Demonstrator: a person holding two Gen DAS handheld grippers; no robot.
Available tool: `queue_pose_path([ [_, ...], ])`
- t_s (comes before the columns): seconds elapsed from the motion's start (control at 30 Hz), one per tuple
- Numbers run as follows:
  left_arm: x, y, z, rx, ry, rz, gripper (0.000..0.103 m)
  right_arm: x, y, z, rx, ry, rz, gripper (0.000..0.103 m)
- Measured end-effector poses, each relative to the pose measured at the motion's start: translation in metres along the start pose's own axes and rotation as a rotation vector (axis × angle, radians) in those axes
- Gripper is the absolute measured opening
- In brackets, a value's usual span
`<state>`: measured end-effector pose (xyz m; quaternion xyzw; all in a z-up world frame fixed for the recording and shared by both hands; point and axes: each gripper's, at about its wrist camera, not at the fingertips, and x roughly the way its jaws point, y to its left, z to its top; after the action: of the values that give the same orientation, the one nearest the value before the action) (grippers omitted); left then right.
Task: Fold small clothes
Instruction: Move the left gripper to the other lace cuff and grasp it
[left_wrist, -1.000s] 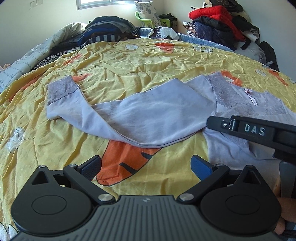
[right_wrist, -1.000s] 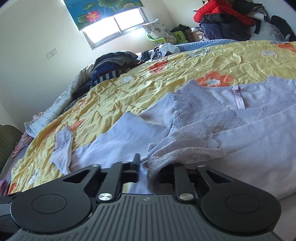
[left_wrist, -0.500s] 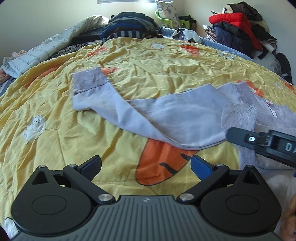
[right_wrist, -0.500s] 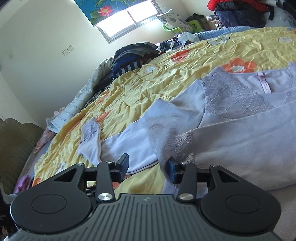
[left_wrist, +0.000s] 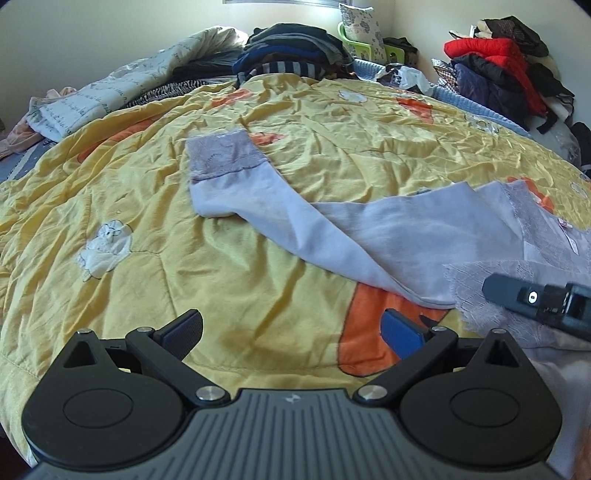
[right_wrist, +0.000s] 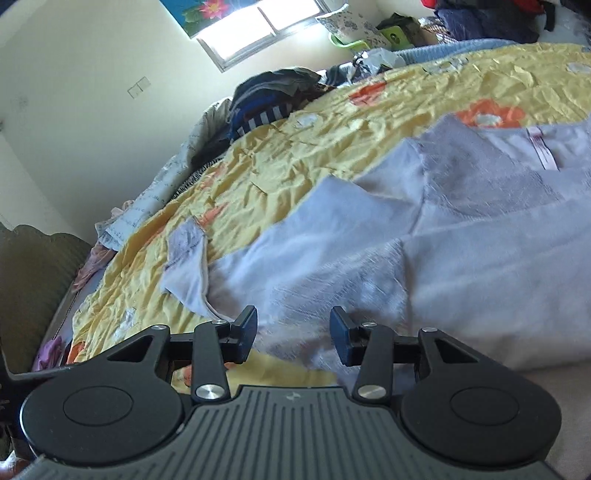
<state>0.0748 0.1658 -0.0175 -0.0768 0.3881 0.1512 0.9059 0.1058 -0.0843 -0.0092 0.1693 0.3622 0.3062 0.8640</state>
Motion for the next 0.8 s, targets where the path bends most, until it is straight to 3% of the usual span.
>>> queue_pose_path([
  [0.2,0.002,0.03,0.008,-0.03,-0.015,0.042,0.103,0.034,0.033,0.02,-0.086,0.054,0.049,0.046],
  [0.47,0.0,0.092,0.018,-0.143,-0.036,0.138,0.103,0.124,0.08,0.053,-0.121,0.144,0.139,0.046],
  [0.8,0.006,0.142,0.01,-0.215,-0.005,0.196,0.103,0.216,0.1,0.077,-0.086,0.166,0.113,0.048],
])
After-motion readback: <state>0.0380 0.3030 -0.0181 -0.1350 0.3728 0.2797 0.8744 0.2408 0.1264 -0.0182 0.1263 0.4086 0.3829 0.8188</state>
